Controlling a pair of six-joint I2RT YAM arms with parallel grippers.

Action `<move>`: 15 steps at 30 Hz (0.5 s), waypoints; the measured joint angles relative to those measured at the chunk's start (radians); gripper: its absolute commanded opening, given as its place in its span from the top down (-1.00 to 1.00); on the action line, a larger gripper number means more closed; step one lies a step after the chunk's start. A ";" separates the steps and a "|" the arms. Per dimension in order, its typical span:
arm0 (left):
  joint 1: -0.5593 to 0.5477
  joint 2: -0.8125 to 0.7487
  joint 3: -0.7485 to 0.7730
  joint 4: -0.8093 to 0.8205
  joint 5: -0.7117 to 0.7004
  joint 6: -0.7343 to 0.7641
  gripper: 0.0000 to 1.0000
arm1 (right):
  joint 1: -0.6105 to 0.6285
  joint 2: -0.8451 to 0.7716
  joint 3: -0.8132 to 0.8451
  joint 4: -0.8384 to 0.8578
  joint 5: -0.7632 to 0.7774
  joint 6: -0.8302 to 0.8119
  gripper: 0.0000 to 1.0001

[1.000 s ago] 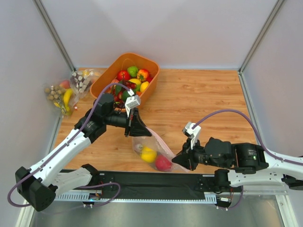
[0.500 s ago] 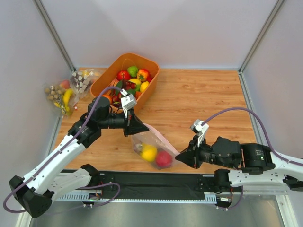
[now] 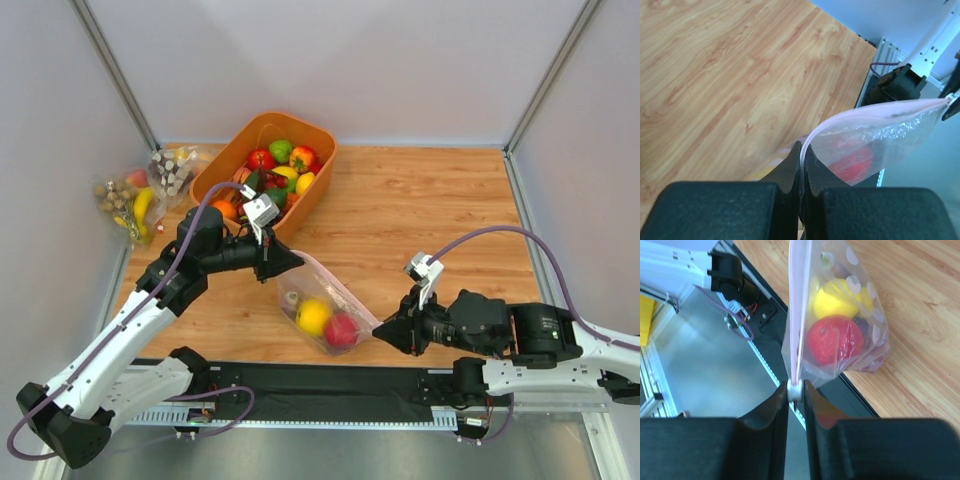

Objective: Open the zip-top bag and remove the fake food
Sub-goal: Unzip the zipper food storage bag, then open the zipper of the food storage bag at the center of the board.

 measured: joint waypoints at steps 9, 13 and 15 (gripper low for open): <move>0.010 -0.023 -0.062 0.111 0.309 0.035 1.00 | 0.004 0.076 0.172 -0.056 0.079 -0.106 -0.41; -0.037 -0.023 -0.062 0.087 0.359 0.083 1.00 | -0.003 0.138 0.273 0.013 0.159 -0.191 -0.37; -0.051 -0.023 -0.062 0.075 0.365 0.101 1.00 | -0.029 0.174 0.297 0.048 0.179 -0.218 -0.30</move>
